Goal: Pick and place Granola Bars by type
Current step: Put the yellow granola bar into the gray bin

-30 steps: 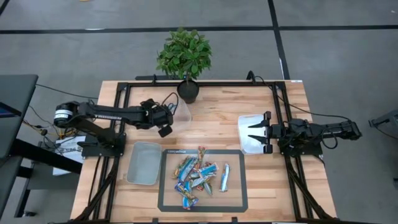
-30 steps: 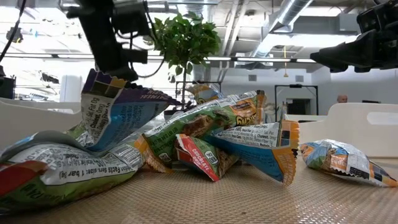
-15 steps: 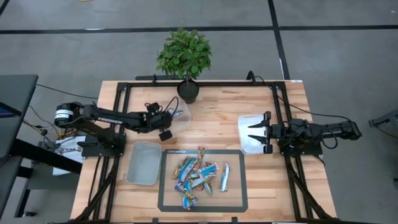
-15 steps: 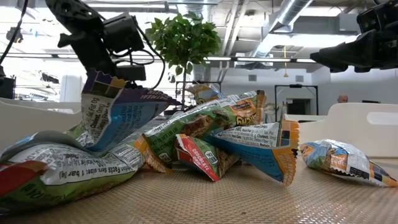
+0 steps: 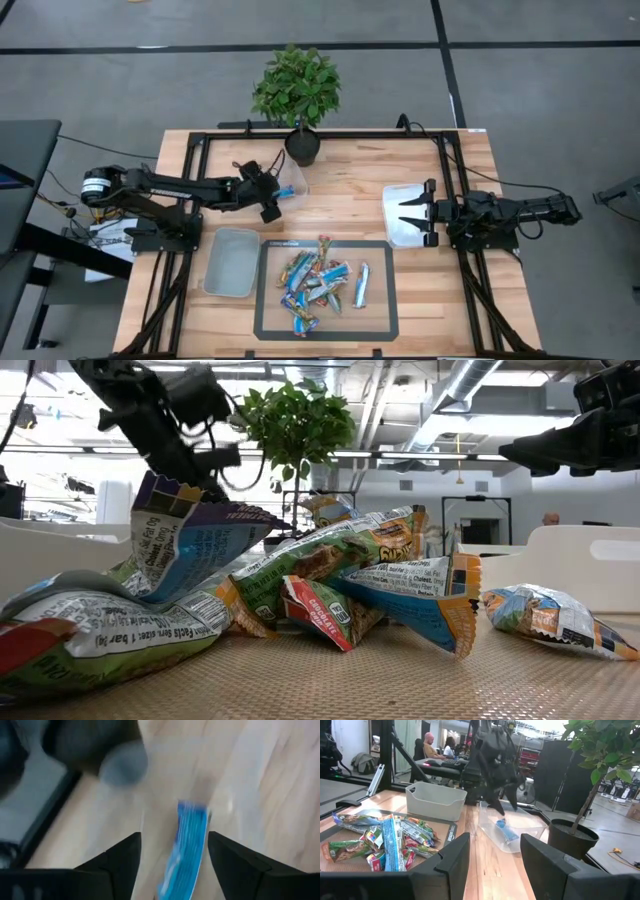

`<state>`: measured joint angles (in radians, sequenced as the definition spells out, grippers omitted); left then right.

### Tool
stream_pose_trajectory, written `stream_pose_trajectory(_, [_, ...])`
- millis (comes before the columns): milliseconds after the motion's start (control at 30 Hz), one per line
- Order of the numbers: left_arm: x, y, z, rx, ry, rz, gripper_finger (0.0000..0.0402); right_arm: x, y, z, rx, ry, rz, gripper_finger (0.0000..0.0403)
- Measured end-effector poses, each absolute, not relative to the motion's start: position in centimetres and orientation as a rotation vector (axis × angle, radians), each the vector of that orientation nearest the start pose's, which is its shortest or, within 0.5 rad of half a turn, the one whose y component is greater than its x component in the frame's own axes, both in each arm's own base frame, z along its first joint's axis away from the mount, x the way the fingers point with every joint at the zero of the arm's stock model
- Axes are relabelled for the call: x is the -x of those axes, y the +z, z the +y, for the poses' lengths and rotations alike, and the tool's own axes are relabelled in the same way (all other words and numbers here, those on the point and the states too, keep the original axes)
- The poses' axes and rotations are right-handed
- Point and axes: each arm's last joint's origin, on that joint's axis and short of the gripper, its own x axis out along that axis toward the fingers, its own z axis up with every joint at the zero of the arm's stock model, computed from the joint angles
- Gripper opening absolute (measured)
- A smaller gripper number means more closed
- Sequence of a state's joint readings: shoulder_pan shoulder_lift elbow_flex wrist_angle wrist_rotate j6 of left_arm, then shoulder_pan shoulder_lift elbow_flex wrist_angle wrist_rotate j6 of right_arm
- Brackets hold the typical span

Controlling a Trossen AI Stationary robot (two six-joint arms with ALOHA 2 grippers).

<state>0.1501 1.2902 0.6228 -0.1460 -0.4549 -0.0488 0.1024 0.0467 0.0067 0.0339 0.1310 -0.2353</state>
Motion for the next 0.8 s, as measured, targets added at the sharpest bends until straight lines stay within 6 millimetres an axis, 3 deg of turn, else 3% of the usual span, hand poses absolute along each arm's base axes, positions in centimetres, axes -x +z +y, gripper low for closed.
stream_pose_trajectory(167, [-23.7, 21.3, 3.1, -0.112, 0.512, 0.604, 0.0232, -10.0, 16.5, 0.6, 0.236, -0.028, 0.009, 0.0171])
stream_pose_trajectory(333, [-23.6, 23.0, 0.2, -0.118, 0.283, 0.486, 0.0224, -10.0, 16.5, 0.6, 0.236, -0.028, 0.01, 0.0171])
stream_pose_trajectory(567, [-23.9, 22.1, -4.4, 0.021, -0.001, 0.515, 0.0214, -10.0, 16.5, 0.6, 0.236, -0.028, 0.01, 0.0171])
stream_pose_trajectory(800, [-26.4, 21.1, -8.5, 0.14, 0.005, 0.656, 0.0203, -10.0, 16.5, 0.6, 0.236, -0.028, 0.009, 0.0171])
